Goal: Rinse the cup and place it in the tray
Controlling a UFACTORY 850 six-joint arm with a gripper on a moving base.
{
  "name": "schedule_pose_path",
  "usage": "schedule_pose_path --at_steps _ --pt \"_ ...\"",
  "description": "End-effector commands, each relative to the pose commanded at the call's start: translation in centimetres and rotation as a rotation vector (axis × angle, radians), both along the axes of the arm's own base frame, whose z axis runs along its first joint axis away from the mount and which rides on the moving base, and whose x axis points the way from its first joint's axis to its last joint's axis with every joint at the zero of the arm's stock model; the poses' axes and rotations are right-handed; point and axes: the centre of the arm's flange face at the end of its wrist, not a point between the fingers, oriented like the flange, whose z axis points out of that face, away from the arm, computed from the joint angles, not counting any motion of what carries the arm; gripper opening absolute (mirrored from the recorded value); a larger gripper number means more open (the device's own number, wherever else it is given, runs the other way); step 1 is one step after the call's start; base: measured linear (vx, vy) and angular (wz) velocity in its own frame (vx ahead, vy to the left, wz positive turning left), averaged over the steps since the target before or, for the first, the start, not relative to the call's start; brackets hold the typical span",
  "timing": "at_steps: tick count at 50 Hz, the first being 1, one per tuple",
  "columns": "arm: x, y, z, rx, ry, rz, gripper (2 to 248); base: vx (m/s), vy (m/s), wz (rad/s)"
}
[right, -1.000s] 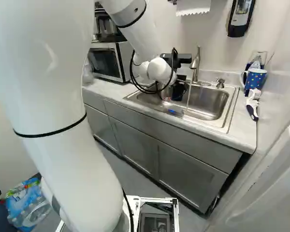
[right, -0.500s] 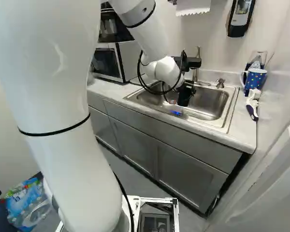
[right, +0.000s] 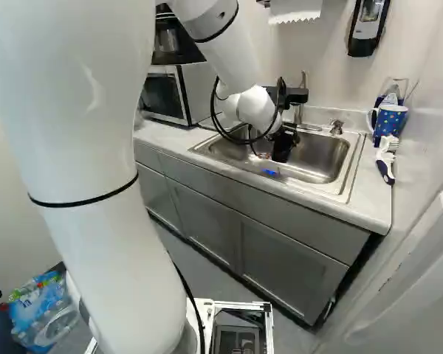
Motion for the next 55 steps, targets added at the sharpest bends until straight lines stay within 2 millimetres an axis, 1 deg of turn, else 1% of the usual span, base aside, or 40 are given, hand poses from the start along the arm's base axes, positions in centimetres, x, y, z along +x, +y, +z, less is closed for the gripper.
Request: schedule_pose_path --at_steps 55 --pt "0.00 0.00 0.00 0.000 0.000 0.000 126 0.000 0.000 0.000"
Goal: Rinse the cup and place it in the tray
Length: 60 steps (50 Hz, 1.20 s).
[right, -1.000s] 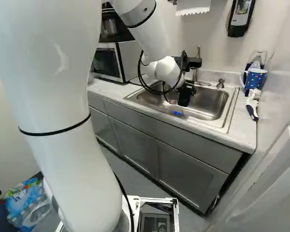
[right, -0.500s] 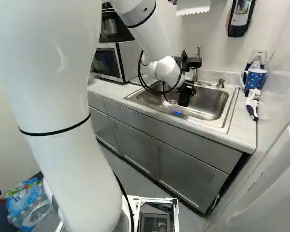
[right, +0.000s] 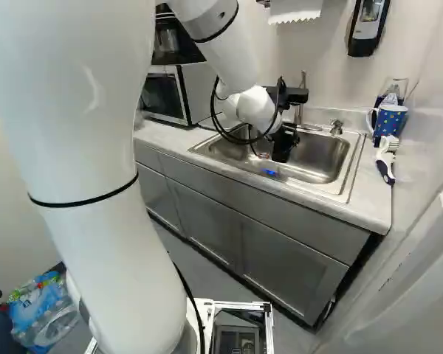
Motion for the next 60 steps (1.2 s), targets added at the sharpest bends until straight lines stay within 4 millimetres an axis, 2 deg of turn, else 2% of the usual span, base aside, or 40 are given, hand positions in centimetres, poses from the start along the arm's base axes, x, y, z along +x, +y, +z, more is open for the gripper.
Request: schedule_pose_path --at_steps 60 --pt "0.00 0.00 0.00 0.000 0.000 0.000 126 0.000 0.000 0.000"
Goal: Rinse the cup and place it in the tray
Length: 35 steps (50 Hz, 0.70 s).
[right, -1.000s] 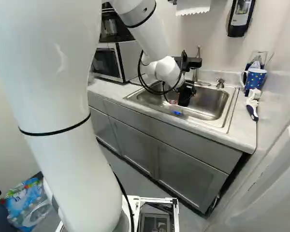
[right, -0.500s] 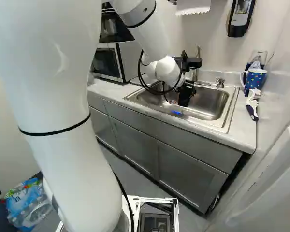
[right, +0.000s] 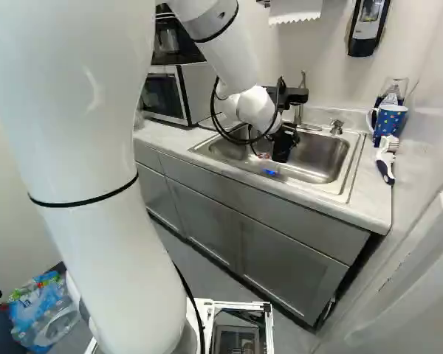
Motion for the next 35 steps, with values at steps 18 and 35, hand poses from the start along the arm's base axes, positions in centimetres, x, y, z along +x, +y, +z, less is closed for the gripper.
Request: schedule_pose_path --at_steps 18,35 --pt "0.00 0.00 0.00 0.000 0.000 0.000 126 0.000 0.000 0.000" --pt "0.00 0.00 0.00 0.000 0.000 0.000 126 0.000 0.000 0.000"
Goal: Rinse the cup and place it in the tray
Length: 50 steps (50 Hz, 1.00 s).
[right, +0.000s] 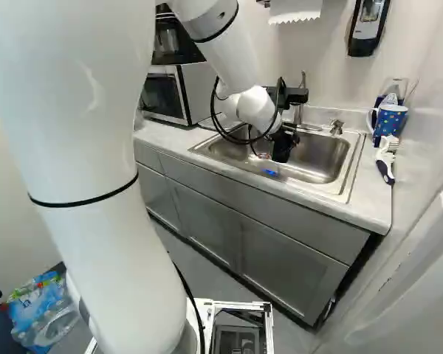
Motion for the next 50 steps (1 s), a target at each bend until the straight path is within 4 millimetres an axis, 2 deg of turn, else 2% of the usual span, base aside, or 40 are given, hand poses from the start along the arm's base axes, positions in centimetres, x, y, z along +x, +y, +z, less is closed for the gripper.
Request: schedule_pose_path --at_steps 50 --pt "0.00 0.00 0.00 0.000 0.000 0.000 126 0.000 0.000 0.000"
